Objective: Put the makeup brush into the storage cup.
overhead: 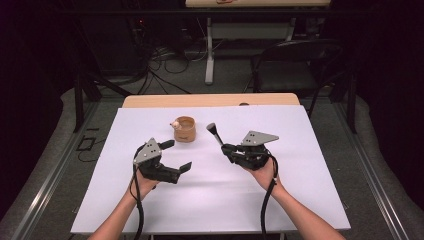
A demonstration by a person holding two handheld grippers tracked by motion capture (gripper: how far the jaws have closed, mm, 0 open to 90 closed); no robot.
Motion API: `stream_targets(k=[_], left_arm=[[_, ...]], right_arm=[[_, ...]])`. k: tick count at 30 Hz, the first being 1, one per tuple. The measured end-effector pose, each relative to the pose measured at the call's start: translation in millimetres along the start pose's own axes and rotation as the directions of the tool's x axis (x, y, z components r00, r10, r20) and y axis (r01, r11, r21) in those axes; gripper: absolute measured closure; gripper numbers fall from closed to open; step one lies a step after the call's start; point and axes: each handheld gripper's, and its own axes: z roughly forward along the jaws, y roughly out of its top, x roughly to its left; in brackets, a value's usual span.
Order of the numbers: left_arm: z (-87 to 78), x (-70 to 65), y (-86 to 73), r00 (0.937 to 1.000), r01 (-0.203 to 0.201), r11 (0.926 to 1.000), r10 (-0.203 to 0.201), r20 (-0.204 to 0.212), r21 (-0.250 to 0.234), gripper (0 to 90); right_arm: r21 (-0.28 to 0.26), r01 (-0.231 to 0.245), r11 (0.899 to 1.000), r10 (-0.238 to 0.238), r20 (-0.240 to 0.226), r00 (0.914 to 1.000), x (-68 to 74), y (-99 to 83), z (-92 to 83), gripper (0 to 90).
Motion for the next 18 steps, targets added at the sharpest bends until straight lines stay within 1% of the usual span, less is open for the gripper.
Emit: stream_targets(k=[1,2,3,7,8,11,12,13,14,15,18], left_arm=[[1.7,0.2,0.8,1.0000,0.000,1.0000,0.000,0.007,0.009,0.1],[4.8,-0.6,1.7,1.0000,0.004,1.0000,-0.004,0.000,0.004,0.1],[6.4,0.1,2.5,0.9998,0.006,1.0000,-0.006,0.020,0.006,0.1],[12.1,-1.7,4.8,0.9999,0.009,1.0000,-0.009,0.013,0.002,0.1],[15.5,-1.4,6.5,0.9994,0.010,0.9999,-0.010,0.032,0.008,0.1],[19.0,-2.5,7.5,0.9997,0.014,0.9999,-0.014,0.021,0.003,0.1],[20.6,-2.6,7.9,0.9996,0.015,0.9999,-0.015,0.023,0.007,0.1],[22.1,-1.9,8.2,0.9990,0.015,0.9998,-0.015,0.043,0.013,0.2],[24.3,-3.0,8.3,0.9994,0.020,0.9997,-0.021,0.028,0.013,0.2],[26.7,-3.1,8.7,0.9989,0.022,0.9997,-0.023,0.042,0.013,0.2],[29.2,-4.0,9.4,0.9989,0.027,0.9995,-0.027,0.039,0.014,0.2]], right_arm=[[0.001,0.002,1.000,-0.002,-0.001,1.0000,0.5,0.3,0.2,79.5],[-0.001,0.004,1.000,-0.004,-0.003,1.0000,1.4,0.7,0.6,79.5],[-0.003,0.004,1.000,-0.004,-0.002,1.0000,1.7,0.6,1.0,79.5],[-0.002,0.001,1.000,-0.001,-0.011,0.9999,3.6,0.4,2.4,79.5],[0.004,0.003,1.000,-0.003,-0.012,0.9999,4.1,0.5,2.7,79.5],[0.004,0.005,1.000,-0.005,-0.015,0.9999,5.2,0.2,3.9,79.5],[0.004,0.004,1.000,-0.003,-0.017,0.9998,5.7,0.0,4.5,79.5],[0.003,0.003,1.000,-0.003,-0.018,0.9998,6.1,-0.3,5.1,79.5],[0.006,0.002,1.000,-0.002,-0.023,0.9997,7.1,-0.8,6.5,79.5],[0.004,0.003,1.000,-0.002,-0.024,0.9997,7.6,-1.1,7.2,79.5],[0.007,0.003,1.000,-0.002,-0.028,0.9996,9.3,-1.7,8.8,79.5]])
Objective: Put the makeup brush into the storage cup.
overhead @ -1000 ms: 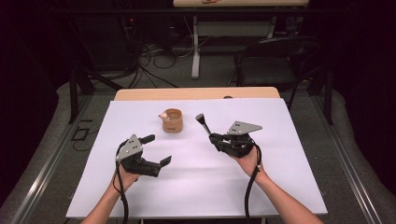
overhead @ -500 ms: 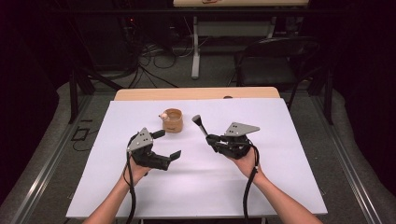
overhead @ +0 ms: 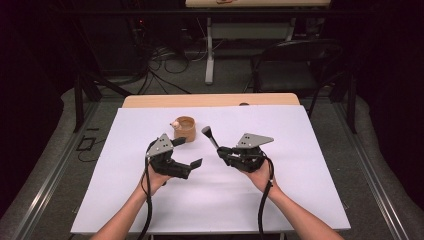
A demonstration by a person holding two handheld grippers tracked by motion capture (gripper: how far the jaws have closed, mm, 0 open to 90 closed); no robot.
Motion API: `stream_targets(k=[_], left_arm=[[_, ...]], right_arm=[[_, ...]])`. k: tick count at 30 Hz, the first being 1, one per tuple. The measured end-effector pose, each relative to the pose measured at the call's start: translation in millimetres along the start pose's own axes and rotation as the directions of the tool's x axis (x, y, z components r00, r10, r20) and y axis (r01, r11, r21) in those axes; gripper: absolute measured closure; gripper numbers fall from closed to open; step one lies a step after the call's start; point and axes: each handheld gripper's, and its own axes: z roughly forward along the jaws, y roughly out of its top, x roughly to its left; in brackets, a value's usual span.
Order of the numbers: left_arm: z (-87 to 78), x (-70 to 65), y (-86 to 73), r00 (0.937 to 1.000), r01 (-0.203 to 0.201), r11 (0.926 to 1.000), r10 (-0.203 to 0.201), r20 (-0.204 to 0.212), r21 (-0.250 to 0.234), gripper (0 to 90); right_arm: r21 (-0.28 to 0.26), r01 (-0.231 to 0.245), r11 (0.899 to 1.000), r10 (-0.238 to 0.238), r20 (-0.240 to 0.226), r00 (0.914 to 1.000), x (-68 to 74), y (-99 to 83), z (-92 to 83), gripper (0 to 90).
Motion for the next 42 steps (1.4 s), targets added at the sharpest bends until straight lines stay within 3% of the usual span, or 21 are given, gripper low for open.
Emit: stream_targets(k=[1,5,8,9,27,42], left_arm=[[1.3,-0.3,0.3,0.9999,0.006,1.0000,-0.006,-0.009,-0.004,0.4],[7.9,0.7,2.7,0.9995,0.020,0.9998,-0.020,0.025,-0.004,3.6],[13.1,-0.8,4.8,0.9994,0.033,0.9993,-0.032,0.013,-0.016,9.5],[16.1,-1.4,6.1,0.9994,0.033,0.9992,-0.032,0.015,-0.022,16.1],[27.5,-4.4,5.9,0.9965,0.043,0.9978,-0.039,0.074,-0.050,59.2],[26.5,-4.8,5.5,0.9962,0.040,0.9976,-0.036,0.080,-0.057,70.6]], right_arm=[[0.006,0.001,1.000,-0.001,-0.005,1.0000,0.5,-0.1,0.0,79.5],[0.002,0.004,1.000,-0.004,-0.009,1.0000,2.8,-0.2,3.0,79.5],[0.001,0.005,1.000,-0.005,-0.012,0.9999,3.9,0.3,3.3,79.5],[0.000,0.002,1.000,-0.002,-0.014,0.9999,4.2,-0.2,4.1,79.5],[0.028,0.014,1.000,-0.013,-0.028,0.9995,12.6,-3.8,14.1,79.4],[0.044,0.015,0.999,-0.013,-0.050,0.9986,13.3,-5.6,20.0,79.2]])
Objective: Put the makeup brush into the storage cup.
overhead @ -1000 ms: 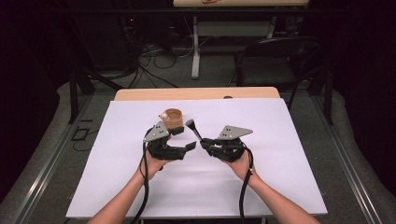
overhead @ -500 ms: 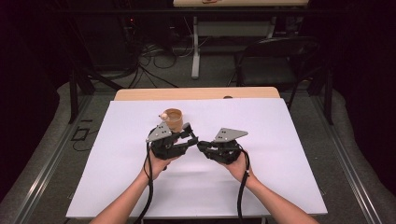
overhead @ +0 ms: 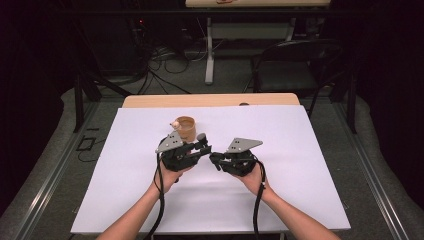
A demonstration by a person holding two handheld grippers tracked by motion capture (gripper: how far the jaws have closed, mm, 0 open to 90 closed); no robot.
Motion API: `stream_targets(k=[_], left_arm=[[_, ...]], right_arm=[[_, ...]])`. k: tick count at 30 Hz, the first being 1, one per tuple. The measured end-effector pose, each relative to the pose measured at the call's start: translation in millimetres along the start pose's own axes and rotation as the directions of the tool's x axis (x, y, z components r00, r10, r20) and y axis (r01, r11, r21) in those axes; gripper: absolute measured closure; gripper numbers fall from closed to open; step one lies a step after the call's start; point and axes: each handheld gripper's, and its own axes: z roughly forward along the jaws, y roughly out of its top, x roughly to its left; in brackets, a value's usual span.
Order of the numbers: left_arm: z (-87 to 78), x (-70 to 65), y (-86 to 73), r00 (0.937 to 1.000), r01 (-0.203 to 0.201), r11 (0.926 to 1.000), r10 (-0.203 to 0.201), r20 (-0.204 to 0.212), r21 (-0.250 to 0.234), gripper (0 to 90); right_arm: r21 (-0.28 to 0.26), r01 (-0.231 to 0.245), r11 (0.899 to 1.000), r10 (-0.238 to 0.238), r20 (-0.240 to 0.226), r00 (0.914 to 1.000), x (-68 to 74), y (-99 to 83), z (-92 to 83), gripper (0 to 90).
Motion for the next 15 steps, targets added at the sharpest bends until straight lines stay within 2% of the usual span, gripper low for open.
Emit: stream_targets(k=[15], left_arm=[[0.1,-7.4,4.7,0.9983,-0.038,0.9992,0.038,0.045,0.012,77.2]], right_arm=[[0.016,0.010,1.000,-0.010,-0.016,0.9998,0.5,2.5,1.0,77.7]])
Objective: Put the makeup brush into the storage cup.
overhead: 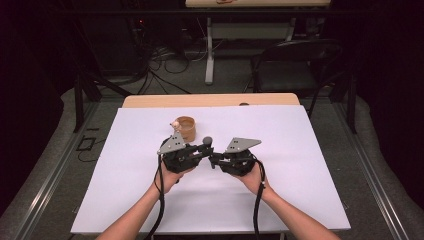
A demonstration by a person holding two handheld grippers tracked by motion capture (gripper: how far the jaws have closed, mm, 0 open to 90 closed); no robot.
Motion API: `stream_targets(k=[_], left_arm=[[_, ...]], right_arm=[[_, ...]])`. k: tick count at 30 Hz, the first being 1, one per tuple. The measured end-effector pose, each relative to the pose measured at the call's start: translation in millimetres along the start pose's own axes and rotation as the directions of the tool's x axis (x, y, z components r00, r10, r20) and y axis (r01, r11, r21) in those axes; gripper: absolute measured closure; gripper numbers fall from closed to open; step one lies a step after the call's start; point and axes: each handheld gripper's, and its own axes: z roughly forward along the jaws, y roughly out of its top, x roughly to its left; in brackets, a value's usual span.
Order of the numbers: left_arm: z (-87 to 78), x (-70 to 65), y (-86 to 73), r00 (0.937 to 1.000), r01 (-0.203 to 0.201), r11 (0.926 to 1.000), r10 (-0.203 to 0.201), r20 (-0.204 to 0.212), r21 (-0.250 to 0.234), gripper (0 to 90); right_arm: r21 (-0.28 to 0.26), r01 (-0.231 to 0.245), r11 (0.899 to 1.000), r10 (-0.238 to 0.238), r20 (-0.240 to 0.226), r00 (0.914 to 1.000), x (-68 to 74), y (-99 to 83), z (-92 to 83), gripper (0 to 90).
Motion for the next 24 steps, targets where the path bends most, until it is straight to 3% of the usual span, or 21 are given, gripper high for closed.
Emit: stream_targets(k=[2,9,16,18,24], left_arm=[[-1.2,0.6,0.8,1.0000,-0.001,1.0000,0.001,0.004,-0.003,77.3],[-2.0,-1.6,2.8,0.9994,-0.029,0.9995,0.029,-0.016,0.014,77.2],[-5.7,1.2,3.6,0.9983,-0.036,0.9993,0.036,-0.045,0.014,77.2],[-6.9,2.4,3.6,0.9983,-0.034,0.9993,0.035,-0.047,0.014,77.2],[-8.0,3.8,3.5,0.9978,-0.039,0.9991,0.040,-0.053,0.013,77.2]], right_arm=[[-0.004,-0.004,1.000,0.004,-0.005,1.0000,-1.0,1.1,-0.9,76.6],[0.031,-0.013,0.999,0.013,0.000,0.9999,-6.0,1.1,-2.9,54.6],[0.039,-0.031,0.999,0.030,0.032,0.9991,-13.2,0.7,-9.7,38.2],[0.034,-0.044,0.998,0.042,0.056,0.9975,-16.6,-0.3,-14.6,28.2],[0.027,-0.046,0.999,0.044,0.068,0.9967,-22.5,-1.8,-26.3,16.4]])
